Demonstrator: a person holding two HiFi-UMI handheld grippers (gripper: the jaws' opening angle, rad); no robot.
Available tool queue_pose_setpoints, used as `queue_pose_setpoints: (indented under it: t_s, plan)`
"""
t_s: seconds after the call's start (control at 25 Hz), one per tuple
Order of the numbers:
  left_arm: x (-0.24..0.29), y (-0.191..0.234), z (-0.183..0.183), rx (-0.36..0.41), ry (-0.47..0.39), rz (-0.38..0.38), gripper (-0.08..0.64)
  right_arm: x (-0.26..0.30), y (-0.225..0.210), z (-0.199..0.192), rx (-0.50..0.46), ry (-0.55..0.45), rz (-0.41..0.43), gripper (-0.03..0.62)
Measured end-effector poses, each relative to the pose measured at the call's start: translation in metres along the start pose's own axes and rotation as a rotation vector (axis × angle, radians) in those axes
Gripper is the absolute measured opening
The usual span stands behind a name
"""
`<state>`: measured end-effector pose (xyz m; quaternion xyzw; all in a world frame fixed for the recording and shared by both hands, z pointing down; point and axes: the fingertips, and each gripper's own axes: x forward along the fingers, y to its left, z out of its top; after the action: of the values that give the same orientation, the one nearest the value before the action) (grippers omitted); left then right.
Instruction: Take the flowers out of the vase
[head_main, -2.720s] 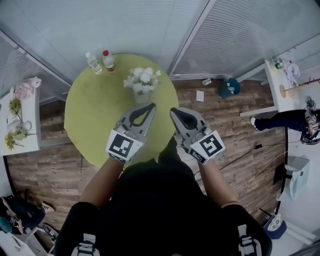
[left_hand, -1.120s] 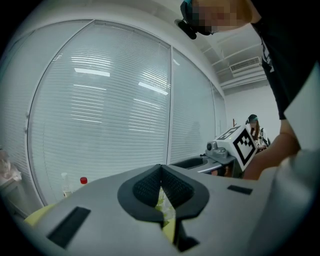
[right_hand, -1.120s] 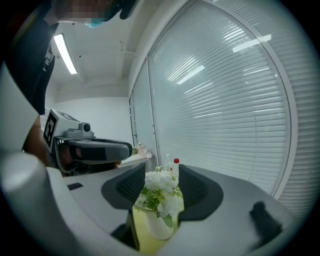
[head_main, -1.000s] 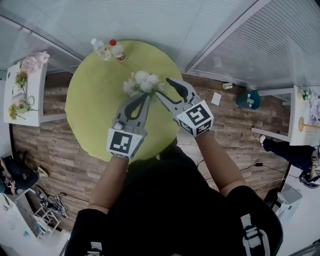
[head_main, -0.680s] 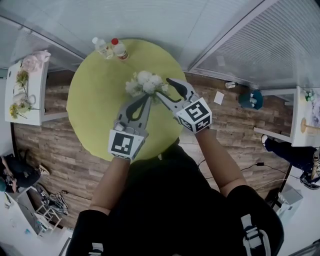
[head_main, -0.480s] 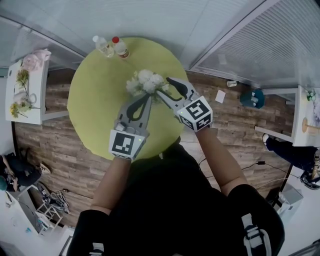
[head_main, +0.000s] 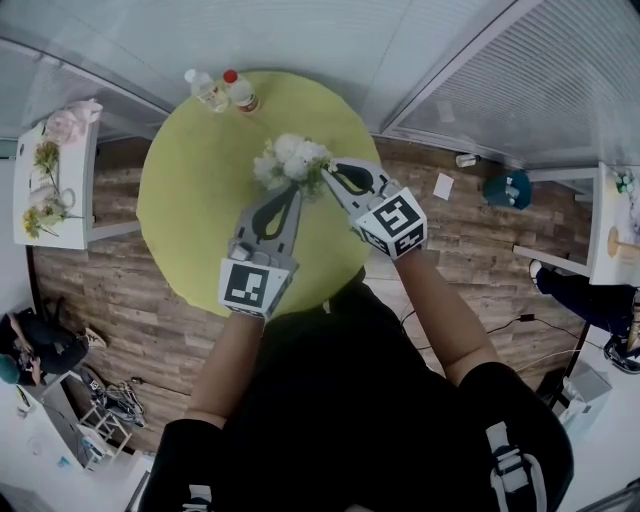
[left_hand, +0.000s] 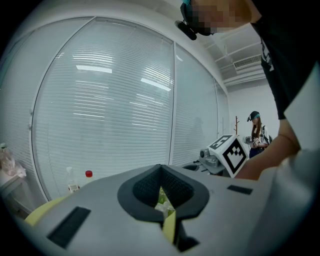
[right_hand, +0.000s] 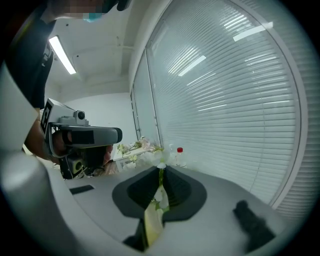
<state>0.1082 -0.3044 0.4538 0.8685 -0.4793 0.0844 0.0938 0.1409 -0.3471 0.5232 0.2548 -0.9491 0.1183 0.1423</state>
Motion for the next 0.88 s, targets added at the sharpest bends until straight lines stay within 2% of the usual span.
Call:
queue_pose_setpoints:
  t_s: [0.44,0.88]
  plan:
    - [-0.016,0.000,0.008,0.012,-0.021,-0.003,0.012,-0.008,0.014,0.021,-0.022,-0.050,-0.004,0.028]
    - [-0.050,0.018,0.022,0.022,-0.057,-0.002,0.012,-0.009,0.040,0.054,-0.066,-0.096,-0.034,0.028]
